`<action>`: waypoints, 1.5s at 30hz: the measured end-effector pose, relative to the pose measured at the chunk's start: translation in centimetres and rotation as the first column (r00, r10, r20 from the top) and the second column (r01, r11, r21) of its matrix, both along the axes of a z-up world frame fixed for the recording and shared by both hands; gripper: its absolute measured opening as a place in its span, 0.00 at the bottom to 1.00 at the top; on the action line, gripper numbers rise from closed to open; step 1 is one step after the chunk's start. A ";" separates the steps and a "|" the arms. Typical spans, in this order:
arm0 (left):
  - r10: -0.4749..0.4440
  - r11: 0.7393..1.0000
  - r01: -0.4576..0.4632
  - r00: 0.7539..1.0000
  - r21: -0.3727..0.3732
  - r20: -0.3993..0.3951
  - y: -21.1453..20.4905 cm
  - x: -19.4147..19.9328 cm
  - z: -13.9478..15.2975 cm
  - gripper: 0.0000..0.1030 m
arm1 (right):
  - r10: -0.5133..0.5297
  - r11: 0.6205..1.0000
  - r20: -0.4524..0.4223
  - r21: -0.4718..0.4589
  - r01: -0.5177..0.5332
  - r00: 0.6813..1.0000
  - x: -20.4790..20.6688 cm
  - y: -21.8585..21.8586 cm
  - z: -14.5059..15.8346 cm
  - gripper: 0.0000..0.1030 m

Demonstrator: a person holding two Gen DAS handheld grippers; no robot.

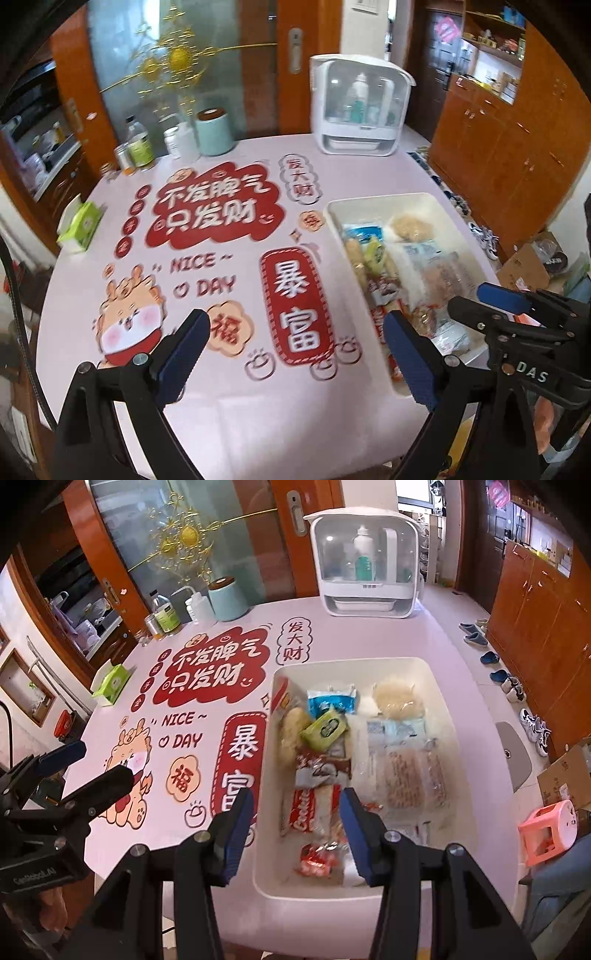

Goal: Organize snacks

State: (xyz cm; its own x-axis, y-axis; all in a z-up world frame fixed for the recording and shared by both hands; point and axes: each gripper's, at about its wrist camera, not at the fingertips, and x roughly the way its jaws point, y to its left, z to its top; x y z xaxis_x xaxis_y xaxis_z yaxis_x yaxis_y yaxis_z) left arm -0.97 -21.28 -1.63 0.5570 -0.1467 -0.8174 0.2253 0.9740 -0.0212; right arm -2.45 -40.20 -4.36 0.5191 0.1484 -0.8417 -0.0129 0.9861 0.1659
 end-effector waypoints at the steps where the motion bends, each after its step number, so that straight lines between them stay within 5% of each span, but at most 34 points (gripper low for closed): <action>1: 0.019 1.000 -0.019 1.000 0.002 0.002 0.7 -0.5 0.0 0.91 | 0.004 1.000 0.004 0.002 -0.004 1.000 -0.3 0.4 0.1 0.48; 19: 0.201 0.979 -0.202 0.979 0.040 0.020 6.5 -4.7 0.9 0.92 | 0.032 0.999 0.100 -0.028 -0.029 0.994 -3.5 6.9 2.8 0.48; 26: 0.208 0.976 -0.209 0.978 0.056 0.027 6.9 -4.7 0.8 0.92 | 0.009 0.999 0.122 -0.038 -0.005 0.993 -3.9 7.6 3.1 0.57; 45: 0.177 0.982 -0.178 0.984 0.061 0.026 6.7 -4.0 0.7 0.92 | -0.018 0.998 0.121 -0.053 0.024 0.993 -3.7 7.9 3.2 0.58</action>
State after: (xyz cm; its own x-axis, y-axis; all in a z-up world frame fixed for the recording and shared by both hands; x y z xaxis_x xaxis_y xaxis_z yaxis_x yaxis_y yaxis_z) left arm -4.93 -14.61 -0.90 0.5864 0.0077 -0.8100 0.0485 0.9978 0.0446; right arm -6.13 -32.27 -1.15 0.6196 0.0918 -0.7795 -0.0088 0.9939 0.1101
